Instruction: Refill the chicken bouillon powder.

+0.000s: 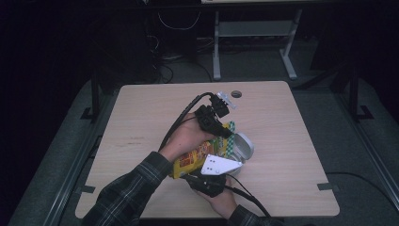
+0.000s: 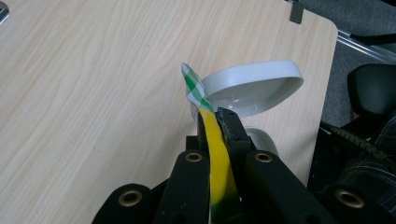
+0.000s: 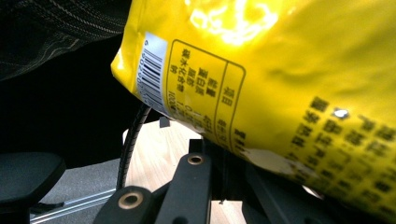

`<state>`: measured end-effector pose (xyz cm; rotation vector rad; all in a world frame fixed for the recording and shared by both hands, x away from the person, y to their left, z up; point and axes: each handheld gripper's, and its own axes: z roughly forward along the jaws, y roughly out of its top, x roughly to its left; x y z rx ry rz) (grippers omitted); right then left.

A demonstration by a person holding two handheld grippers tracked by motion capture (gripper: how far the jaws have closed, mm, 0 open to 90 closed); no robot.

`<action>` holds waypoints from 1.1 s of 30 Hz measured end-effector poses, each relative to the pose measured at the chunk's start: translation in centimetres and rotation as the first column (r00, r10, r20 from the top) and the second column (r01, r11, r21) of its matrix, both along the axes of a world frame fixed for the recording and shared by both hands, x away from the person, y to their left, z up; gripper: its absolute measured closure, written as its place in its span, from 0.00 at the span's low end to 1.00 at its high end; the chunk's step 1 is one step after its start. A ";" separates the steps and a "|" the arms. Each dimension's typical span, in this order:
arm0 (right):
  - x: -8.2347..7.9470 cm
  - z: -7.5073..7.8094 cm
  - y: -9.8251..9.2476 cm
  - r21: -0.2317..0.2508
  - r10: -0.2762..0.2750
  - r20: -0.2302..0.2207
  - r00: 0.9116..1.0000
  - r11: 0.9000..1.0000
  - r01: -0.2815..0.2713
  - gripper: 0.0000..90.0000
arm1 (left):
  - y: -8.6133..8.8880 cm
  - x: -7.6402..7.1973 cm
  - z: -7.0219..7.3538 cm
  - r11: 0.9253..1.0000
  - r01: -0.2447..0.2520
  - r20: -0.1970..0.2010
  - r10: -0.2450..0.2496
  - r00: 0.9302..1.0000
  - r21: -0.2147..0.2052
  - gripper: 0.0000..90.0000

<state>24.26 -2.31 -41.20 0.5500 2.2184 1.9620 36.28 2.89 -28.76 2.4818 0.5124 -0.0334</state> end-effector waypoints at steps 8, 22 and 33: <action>0.0 0.0 0.0 0.002 0.000 -0.001 1.000 1.000 0.000 1.00 | 0.0 0.0 0.0 1.000 0.001 0.001 -0.001 1.000 0.002 1.00; 0.0 0.0 0.0 0.003 -0.001 -0.002 1.000 1.000 0.001 1.00 | 0.0 0.0 0.0 1.000 0.001 0.003 -0.001 1.000 0.004 1.00; -0.1 0.1 0.0 0.009 -0.002 -0.010 1.000 1.000 0.002 1.00 | -0.1 -0.1 0.0 1.000 -0.004 0.004 0.004 1.000 0.003 1.00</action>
